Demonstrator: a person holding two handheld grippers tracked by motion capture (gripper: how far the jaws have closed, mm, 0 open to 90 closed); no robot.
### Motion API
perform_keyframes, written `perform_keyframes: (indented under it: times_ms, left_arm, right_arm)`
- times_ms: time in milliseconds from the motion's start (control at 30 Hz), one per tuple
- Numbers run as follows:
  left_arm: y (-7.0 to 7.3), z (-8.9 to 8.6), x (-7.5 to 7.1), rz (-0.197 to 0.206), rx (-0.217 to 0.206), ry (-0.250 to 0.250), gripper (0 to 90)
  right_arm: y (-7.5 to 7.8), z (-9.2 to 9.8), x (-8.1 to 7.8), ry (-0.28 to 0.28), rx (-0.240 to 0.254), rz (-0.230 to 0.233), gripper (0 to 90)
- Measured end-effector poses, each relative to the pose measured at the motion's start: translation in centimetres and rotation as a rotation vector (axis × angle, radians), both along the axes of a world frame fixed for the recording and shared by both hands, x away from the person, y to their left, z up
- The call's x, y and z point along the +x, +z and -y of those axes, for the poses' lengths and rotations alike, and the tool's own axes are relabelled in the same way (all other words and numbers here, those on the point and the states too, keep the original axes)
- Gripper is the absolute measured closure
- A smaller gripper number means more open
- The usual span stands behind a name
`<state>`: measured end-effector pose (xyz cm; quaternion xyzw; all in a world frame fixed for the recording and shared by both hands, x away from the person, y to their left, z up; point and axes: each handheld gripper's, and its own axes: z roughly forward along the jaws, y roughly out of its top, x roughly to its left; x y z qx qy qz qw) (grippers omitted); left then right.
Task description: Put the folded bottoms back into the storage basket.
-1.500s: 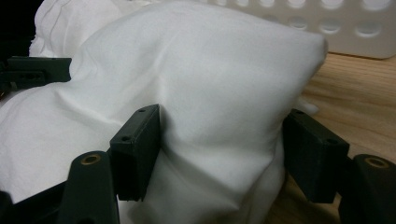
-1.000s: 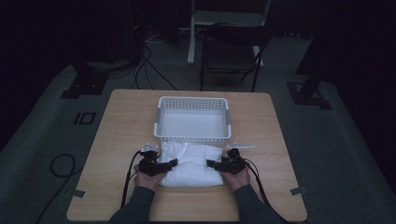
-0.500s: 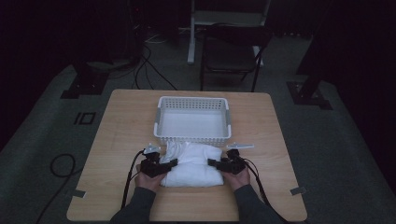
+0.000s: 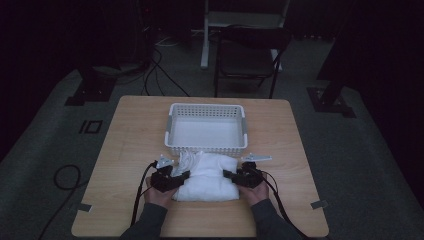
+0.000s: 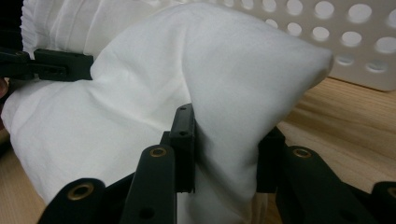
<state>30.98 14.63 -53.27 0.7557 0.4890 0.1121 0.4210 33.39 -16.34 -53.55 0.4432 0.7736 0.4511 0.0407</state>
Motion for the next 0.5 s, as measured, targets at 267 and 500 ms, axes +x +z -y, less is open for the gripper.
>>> perform_keyframes:
  times_ms: [267, 500]
  left_arm:
    - [0.7, -0.1, -0.7, 0.021, 0.005, -0.002, 54.2]
    - [1.4, -0.1, -1.3, 0.047, 0.013, 0.005, 54.5]
  right_arm:
    - [0.8, -0.1, -0.6, 0.005, -0.018, 0.026, 68.4]
    - [1.5, -0.1, -1.0, 0.014, -0.011, 0.038, 68.7]
